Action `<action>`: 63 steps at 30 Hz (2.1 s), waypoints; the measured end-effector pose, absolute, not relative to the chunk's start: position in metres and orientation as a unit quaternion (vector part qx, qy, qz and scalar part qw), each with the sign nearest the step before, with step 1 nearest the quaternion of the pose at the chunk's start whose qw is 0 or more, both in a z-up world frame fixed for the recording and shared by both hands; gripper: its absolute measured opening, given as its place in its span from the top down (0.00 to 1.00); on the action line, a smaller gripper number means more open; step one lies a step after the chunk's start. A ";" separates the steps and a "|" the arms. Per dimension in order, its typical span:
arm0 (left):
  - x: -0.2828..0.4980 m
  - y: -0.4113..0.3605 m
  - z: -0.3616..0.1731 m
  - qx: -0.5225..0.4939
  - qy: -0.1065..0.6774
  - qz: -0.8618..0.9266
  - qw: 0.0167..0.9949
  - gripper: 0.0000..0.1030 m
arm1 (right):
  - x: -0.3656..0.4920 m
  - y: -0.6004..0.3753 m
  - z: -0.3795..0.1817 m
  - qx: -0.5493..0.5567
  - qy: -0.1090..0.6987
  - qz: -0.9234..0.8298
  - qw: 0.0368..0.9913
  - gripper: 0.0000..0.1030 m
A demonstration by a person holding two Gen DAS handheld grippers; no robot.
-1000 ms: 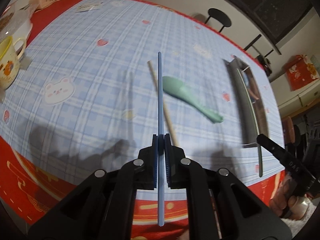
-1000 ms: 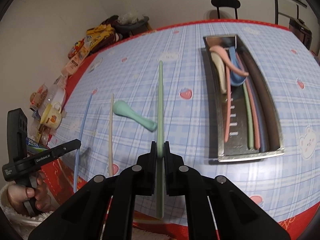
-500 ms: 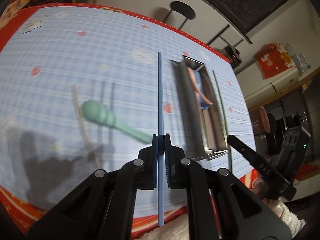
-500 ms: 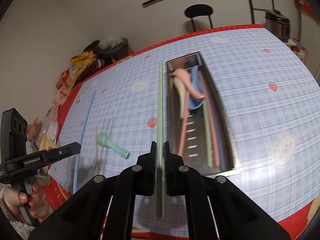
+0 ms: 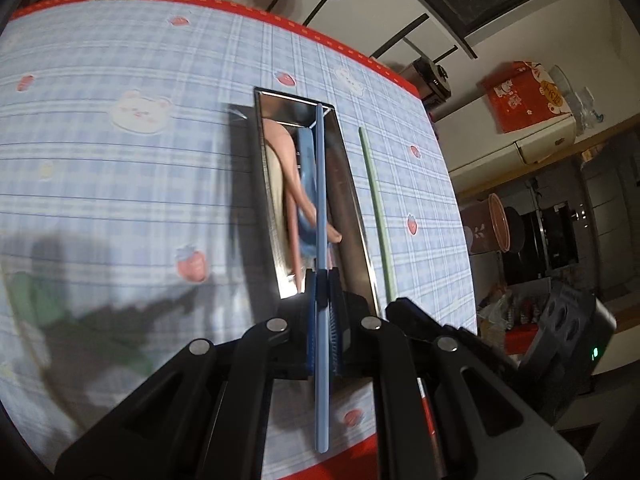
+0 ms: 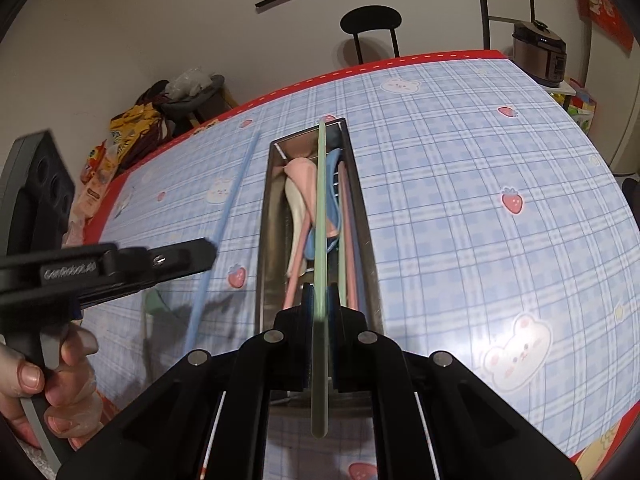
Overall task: Organize utensils
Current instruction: 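Carry blue and green chopsticks into the steel basket with both tools, then open both tools to release the chopsticks in the basket, then move right tool to mint-green spoon while left tool approaches beige chopstick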
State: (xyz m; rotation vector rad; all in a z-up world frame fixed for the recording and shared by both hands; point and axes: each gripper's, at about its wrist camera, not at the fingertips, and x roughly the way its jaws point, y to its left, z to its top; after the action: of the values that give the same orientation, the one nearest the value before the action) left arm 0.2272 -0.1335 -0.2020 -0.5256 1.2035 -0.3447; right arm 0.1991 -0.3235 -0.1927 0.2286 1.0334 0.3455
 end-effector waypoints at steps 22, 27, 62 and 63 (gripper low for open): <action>0.265 -0.156 -0.248 -0.263 0.603 -0.134 0.742 0.91 | 0.226 -0.314 -0.213 0.096 0.524 0.144 0.834 0.93; 0.262 -0.151 -0.235 -0.252 0.592 -0.138 0.753 0.82 | 0.223 -0.317 -0.205 0.093 0.519 0.136 0.838 0.90; 0.099 0.005 -0.224 -0.200 0.574 0.057 0.792 0.08 | 0.127 -0.254 -0.195 0.007 0.542 0.170 0.823 0.06; 0.095 0.008 -0.226 -0.202 0.575 0.059 0.790 0.08 | 0.126 -0.250 -0.196 0.003 0.542 0.173 0.822 0.06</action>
State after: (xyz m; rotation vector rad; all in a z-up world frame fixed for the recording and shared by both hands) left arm 0.0954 0.0078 -0.2264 -0.4350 1.2381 0.1279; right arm 0.1257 -0.2501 -0.1955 0.0060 1.1539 0.3676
